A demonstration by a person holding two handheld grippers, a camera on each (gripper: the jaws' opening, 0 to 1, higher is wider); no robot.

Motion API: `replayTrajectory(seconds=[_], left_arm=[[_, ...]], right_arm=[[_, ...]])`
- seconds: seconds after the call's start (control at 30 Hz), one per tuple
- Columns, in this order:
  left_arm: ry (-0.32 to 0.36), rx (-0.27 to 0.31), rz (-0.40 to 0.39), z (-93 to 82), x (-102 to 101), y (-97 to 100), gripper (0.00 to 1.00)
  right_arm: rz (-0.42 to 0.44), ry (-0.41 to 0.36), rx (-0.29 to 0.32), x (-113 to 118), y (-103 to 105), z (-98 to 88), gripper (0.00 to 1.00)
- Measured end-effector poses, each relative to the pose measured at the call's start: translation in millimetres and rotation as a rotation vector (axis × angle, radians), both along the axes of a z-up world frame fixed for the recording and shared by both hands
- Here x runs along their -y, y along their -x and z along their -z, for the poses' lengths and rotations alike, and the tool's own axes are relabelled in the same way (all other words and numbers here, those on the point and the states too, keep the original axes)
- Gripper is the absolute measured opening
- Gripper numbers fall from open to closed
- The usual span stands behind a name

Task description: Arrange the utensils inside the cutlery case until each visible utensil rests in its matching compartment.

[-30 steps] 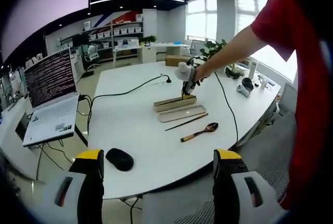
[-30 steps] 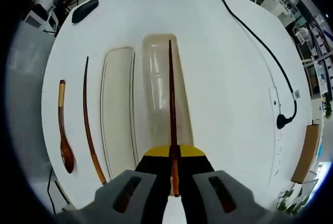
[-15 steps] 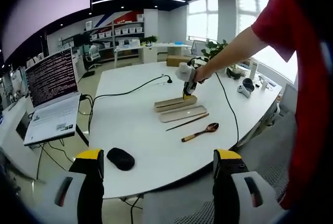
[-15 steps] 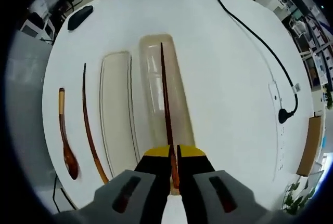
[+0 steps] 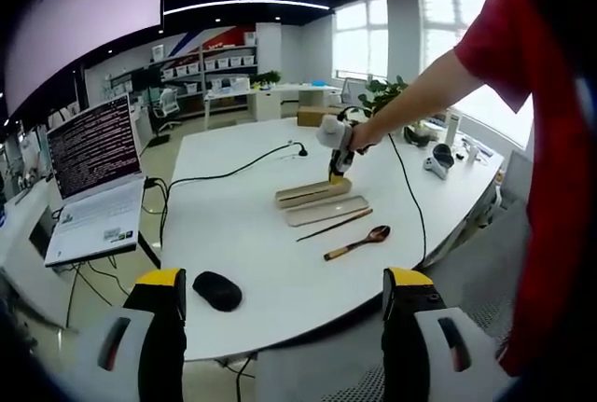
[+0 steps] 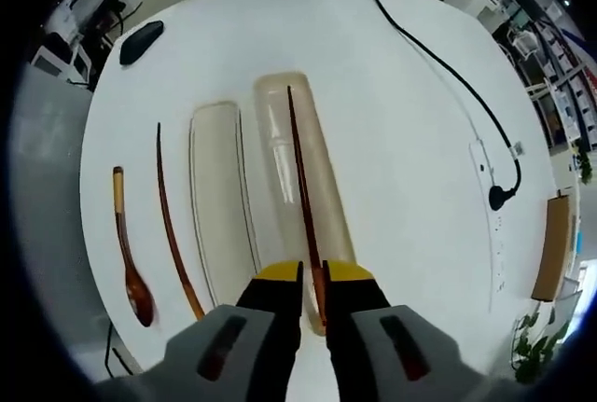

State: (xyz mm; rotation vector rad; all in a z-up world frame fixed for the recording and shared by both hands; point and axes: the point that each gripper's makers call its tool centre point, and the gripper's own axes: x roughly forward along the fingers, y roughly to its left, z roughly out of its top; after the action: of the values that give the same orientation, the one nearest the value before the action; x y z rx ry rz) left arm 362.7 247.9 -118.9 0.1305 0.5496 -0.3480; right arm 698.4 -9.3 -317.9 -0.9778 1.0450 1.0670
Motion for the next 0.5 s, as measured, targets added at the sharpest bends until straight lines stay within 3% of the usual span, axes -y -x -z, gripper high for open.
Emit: replayTrajectory(seconds=[0.5], left_arm=[[0.011, 0.046, 0.018, -9.6, 4, 0.1, 0.90]], right_arm=[[-0.013, -0.030, 0.049, 3, 10, -21.6, 0.12]])
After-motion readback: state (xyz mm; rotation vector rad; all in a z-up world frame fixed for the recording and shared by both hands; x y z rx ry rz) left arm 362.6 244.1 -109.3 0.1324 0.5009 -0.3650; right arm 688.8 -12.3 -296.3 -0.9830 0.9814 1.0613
